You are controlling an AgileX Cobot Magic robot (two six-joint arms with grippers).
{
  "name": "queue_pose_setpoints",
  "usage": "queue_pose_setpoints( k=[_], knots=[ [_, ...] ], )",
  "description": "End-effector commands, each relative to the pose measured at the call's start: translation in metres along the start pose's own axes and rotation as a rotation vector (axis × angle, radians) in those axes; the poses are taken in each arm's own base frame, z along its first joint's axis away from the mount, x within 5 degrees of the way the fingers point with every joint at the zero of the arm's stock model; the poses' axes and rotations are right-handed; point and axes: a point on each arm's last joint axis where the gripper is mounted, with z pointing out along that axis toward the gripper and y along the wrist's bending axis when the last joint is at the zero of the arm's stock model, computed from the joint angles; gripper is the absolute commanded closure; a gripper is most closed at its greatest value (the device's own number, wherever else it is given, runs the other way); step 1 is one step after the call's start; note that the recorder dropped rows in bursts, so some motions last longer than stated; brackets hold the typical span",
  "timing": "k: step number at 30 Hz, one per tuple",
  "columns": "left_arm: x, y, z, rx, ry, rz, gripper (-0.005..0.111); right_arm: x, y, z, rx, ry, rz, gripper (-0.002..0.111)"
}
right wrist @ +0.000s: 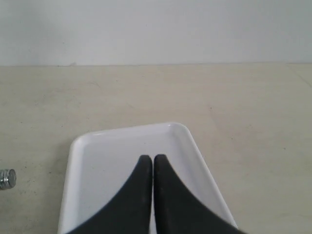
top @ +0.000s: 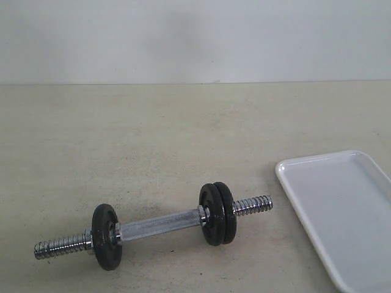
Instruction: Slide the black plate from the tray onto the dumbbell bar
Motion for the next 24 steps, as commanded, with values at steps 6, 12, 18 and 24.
queue_pose_setpoints(
  k=[6,12,18,24],
  knots=[
    [0.0007,-0.0001,0.0000,-0.001,-0.001,0.001,0.087,0.0043,-0.0001,-0.0001,0.001,0.037,0.015,0.109],
    [0.0007,-0.0001,0.0000,-0.001,-0.001,0.001,0.087,0.0043,0.0005,-0.0001,-0.007,0.037,-0.038,0.109],
    [0.0007,-0.0001,0.0000,-0.001,-0.001,0.001,0.087,0.0043,0.0006,-0.0001,-0.007,0.037,-0.040,0.109],
    [0.0007,-0.0001,0.0000,-0.001,-0.001,0.001,0.087,0.0043,0.0006,-0.0001,-0.007,0.037,-0.034,0.109]
  ],
)
